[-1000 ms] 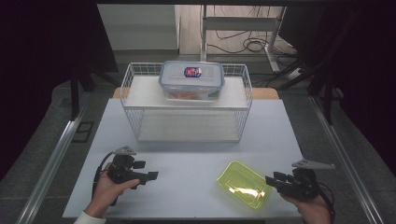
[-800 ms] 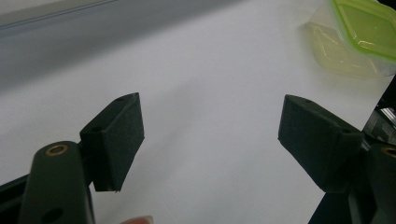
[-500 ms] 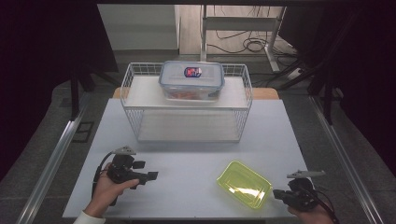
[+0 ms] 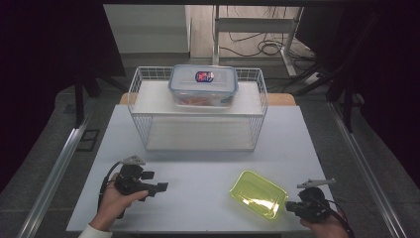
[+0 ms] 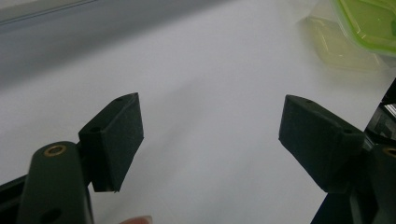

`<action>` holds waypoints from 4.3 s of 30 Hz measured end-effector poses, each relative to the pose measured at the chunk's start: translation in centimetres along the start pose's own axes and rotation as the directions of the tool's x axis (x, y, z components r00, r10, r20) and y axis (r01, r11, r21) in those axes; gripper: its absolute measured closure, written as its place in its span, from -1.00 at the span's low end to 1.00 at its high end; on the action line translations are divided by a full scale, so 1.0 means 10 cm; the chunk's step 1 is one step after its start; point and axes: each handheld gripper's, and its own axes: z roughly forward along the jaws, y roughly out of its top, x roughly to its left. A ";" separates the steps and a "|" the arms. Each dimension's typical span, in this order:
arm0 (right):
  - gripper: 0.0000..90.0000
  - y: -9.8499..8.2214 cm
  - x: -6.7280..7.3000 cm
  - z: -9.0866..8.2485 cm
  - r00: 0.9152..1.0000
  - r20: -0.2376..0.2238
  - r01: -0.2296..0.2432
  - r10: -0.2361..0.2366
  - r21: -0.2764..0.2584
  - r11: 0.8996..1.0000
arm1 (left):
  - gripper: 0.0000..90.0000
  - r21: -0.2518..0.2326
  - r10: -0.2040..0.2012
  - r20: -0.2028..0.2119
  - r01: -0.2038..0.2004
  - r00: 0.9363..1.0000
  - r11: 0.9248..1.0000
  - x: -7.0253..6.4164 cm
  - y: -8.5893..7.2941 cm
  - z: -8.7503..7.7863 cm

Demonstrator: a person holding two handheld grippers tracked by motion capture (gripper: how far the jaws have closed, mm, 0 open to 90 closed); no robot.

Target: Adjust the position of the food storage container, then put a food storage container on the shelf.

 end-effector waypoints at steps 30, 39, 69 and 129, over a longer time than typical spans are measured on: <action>0.97 0.58 0.24 0.42 0.997 0.019 0.075 -0.075 -0.012 0.997 | -0.52 -0.001 -0.011 0.000 0.011 1.000 1.000 0.02 0.01 0.02; 0.97 0.89 0.54 0.66 0.989 -0.016 0.144 -0.144 -0.020 0.989 | -0.52 0.003 0.001 0.002 -0.001 1.000 1.000 0.01 0.02 0.03; 0.93 0.86 0.65 0.61 0.989 -0.030 0.142 -0.148 -0.145 0.979 | -0.52 -0.045 -0.038 0.004 0.038 0.999 0.998 0.01 0.03 -0.03; 0.10 0.87 0.60 0.90 0.909 -0.412 -0.153 0.064 -0.187 0.970 | 0.00 0.037 -0.269 0.242 0.268 0.932 0.963 -0.16 0.23 0.72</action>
